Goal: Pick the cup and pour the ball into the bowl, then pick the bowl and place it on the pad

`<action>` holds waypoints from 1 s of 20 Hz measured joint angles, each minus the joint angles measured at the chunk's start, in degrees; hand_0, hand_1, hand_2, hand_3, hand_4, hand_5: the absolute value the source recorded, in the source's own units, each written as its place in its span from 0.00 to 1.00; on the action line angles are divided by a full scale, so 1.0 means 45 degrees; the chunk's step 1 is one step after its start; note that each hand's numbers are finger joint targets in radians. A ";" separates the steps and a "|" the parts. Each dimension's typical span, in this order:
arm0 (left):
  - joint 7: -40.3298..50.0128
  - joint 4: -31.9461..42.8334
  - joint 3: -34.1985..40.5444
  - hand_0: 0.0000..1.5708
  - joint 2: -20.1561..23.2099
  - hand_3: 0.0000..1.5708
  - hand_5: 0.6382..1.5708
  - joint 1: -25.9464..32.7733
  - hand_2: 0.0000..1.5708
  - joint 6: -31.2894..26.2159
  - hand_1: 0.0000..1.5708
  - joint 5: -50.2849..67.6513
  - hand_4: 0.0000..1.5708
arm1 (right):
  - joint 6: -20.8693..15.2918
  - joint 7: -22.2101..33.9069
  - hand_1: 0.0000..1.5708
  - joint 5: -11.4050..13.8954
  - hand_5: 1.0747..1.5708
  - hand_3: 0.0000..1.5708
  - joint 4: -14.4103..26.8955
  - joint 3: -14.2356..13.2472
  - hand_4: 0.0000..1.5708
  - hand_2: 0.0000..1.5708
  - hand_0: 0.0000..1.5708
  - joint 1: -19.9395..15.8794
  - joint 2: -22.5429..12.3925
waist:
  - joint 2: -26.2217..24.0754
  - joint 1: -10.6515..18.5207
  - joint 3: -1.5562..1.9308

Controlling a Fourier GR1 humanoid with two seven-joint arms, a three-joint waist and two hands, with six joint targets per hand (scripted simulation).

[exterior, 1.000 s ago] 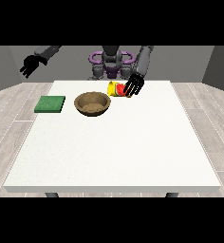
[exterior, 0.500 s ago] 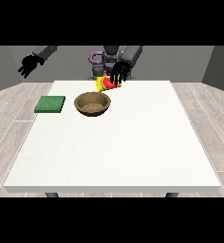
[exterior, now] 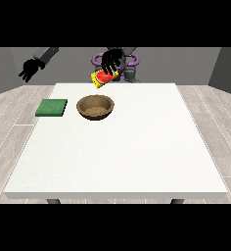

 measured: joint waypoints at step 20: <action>-0.0994 -0.4503 0.0696 0.93 0.0527 0.81 0.98 0.4674 0.90 0.1790 0.93 0.1589 0.79 | -0.1043 -0.0570 0.00 -0.0106 1.00 0.14 0.0258 -0.0358 0.44 0.00 0.00 -0.0217 -0.0126 | 0.0456 0.2252 -0.0119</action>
